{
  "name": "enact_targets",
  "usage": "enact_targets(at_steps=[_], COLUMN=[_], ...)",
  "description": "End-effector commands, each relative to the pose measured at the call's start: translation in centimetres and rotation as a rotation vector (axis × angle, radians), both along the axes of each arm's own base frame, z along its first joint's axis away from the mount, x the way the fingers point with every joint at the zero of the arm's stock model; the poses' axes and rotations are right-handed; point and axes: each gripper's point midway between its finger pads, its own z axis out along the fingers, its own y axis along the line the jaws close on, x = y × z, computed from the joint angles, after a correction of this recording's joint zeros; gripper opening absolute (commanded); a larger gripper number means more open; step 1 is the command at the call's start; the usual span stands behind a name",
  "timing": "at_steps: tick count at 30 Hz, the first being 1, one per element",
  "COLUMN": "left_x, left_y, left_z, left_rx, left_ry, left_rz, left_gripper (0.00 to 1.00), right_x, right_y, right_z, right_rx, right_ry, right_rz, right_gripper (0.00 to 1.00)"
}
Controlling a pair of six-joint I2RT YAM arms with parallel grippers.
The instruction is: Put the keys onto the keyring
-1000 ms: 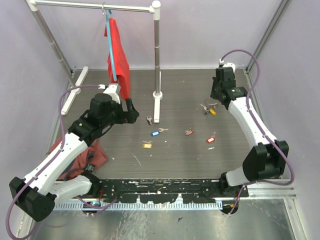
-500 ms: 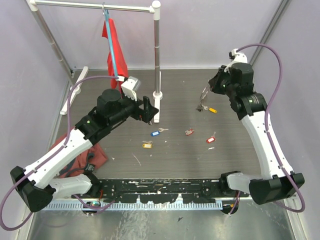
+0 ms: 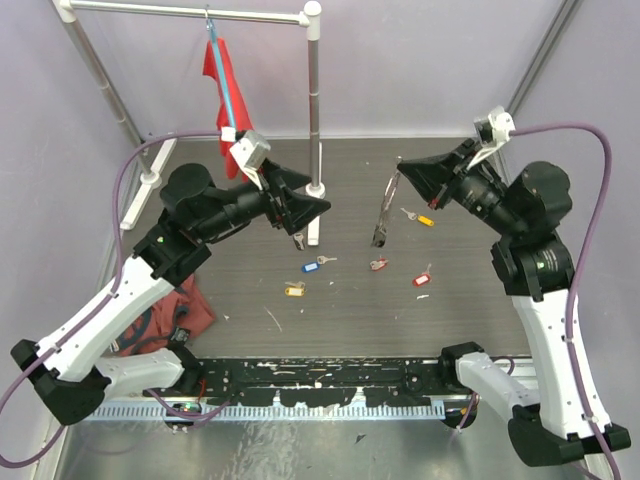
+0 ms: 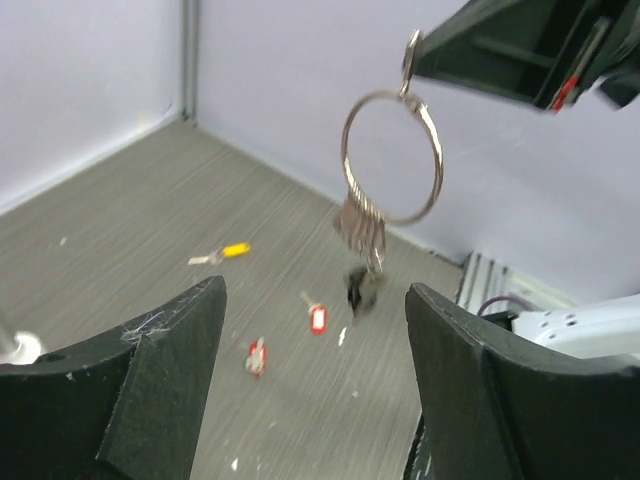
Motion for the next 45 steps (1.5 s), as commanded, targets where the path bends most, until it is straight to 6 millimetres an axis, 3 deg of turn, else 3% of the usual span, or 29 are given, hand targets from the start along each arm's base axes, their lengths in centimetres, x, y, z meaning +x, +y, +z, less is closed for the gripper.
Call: enact_targets(at_steps=[1, 4, 7, 12, 18, 29, 32, 37, 45], left_x=[-3.0, -4.1, -4.8, -4.4, -3.6, -2.0, -1.2, 0.6, 0.9], left_y=[-0.8, -1.2, -2.0, -4.2, -7.4, -12.8, -13.4, -13.5, -12.6], left_z=[6.7, 8.9, 10.3, 10.9, 9.4, 6.7, 6.3, 6.0, 8.2], left_rx=[-0.151, -0.209, -0.250, -0.215, -0.080, 0.202, 0.236, 0.273, 0.142], left_ry=[-0.115, -0.132, -0.133, -0.155, -0.233, -0.435, -0.459, -0.499, -0.537], left_rz=[-0.130, -0.165, -0.182, -0.081, 0.012, 0.238, 0.298, 0.418, 0.497], left_gripper=[0.79, 0.80, 0.82, 0.89, 0.92, 0.97, 0.97, 0.89, 0.76], right_x=[-3.6, -4.3, -3.4, -2.4, -1.4, -1.9, -2.2, -2.9, -3.7], right_y=[1.9, 1.9, 0.8, -0.2, -1.4, -2.3, -2.2, -2.1, -1.7], right_z=[4.5, 6.0, 7.0, 7.0, 6.5, 6.9, 7.0, 7.4, 7.7], right_rx=[0.052, 0.135, 0.218, 0.298, 0.307, 0.322, 0.330, 0.344, 0.370], right_ry=[-0.203, -0.224, -0.199, -0.147, -0.104, -0.089, -0.084, -0.084, -0.072], right_rz=[0.178, 0.189, 0.092, 0.017, -0.080, -0.129, -0.120, -0.101, -0.066], right_gripper=[0.01, 0.01, 0.01, 0.01, 0.01, 0.01, 0.01, 0.01, 0.01])
